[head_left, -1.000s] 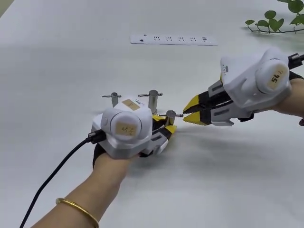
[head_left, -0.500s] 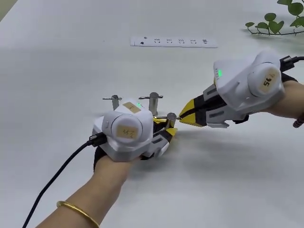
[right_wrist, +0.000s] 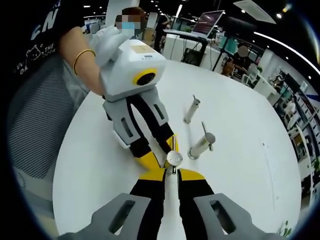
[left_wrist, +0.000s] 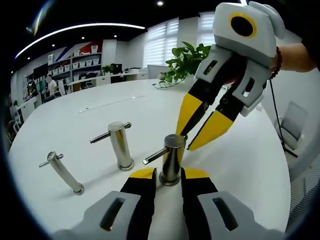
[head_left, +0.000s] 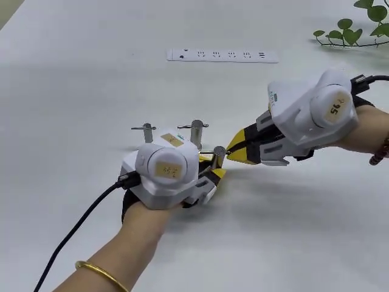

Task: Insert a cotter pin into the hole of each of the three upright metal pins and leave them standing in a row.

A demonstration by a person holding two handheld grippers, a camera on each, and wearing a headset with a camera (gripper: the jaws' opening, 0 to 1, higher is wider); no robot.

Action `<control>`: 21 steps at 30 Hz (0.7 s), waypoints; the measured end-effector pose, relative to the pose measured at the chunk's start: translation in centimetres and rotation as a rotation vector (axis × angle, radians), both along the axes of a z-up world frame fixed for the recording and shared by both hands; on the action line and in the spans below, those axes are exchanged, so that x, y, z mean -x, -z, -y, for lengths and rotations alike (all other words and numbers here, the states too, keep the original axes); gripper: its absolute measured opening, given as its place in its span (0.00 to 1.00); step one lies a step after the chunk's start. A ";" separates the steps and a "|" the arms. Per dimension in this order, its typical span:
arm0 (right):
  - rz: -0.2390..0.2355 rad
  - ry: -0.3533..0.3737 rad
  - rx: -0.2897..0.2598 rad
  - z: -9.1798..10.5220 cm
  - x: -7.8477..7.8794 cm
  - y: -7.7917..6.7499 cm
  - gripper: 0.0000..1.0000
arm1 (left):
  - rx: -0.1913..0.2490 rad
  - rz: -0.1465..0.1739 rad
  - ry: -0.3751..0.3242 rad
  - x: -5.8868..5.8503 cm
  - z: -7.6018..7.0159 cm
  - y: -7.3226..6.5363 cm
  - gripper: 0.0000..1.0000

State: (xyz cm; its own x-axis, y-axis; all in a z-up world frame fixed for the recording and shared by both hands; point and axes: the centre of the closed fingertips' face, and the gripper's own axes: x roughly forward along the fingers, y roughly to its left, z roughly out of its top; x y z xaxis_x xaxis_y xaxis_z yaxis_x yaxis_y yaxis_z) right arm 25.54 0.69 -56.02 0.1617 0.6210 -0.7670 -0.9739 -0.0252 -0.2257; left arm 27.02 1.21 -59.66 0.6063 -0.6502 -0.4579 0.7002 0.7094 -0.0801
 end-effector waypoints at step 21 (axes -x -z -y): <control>-0.140 0.148 -0.053 -2.1 -0.7 0.1 0.16 | 0.020 0.012 -0.003 1.1 -2.9 -2.8 0.44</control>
